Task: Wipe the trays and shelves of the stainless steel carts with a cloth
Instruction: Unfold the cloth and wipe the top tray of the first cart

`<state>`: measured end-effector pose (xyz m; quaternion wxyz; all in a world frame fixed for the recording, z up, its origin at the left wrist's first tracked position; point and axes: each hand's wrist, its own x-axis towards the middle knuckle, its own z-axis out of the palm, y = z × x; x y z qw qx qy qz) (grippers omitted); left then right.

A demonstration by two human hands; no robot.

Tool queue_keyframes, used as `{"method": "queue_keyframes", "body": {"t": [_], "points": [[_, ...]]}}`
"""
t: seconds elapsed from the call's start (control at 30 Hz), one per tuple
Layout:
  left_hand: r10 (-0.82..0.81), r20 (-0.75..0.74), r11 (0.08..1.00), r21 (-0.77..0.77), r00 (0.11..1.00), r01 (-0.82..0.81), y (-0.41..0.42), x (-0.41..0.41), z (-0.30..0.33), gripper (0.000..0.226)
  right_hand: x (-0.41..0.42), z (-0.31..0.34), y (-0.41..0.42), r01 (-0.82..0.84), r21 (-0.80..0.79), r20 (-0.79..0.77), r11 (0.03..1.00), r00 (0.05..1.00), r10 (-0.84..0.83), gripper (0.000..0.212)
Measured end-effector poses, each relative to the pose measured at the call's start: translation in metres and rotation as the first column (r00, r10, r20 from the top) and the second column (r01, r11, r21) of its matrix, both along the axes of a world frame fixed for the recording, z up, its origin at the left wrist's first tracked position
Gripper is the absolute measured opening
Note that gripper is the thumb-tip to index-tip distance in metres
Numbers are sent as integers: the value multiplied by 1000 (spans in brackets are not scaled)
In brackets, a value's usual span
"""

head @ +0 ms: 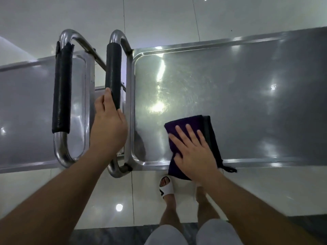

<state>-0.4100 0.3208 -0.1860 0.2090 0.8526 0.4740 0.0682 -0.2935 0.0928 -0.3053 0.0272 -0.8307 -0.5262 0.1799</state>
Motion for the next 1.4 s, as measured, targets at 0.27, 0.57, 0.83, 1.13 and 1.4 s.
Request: {"method": "queue_keyframes", "body": {"t": [0.27, 0.57, 0.83, 1.13, 1.4], "points": [[4, -9, 1000, -20, 1000, -4, -1, -1, 0, 61, 81, 6, -103, 534, -88, 96, 841, 845, -526, 71], [17, -18, 1000, -25, 1000, -17, -1, -1, 0, 61, -64, 8, 31, 58, 29, -71, 998, 996, -55, 65], [26, -58, 999, -25, 998, -27, 0, -2, 0, 61, -23, -1, -37, -68, 47, -53, 997, 996, 71, 58], [4, -57, 1000, -12, 998, -5, -1, 0, -1, 61, 126, 9, -149, 595, -150, 84, 789, 803, -590, 67], [49, -72, 999, 12, 996, -48, -3, 5, 1, 61, 52, 6, -3, 161, -24, 6, 987, 987, -161, 68]]}}
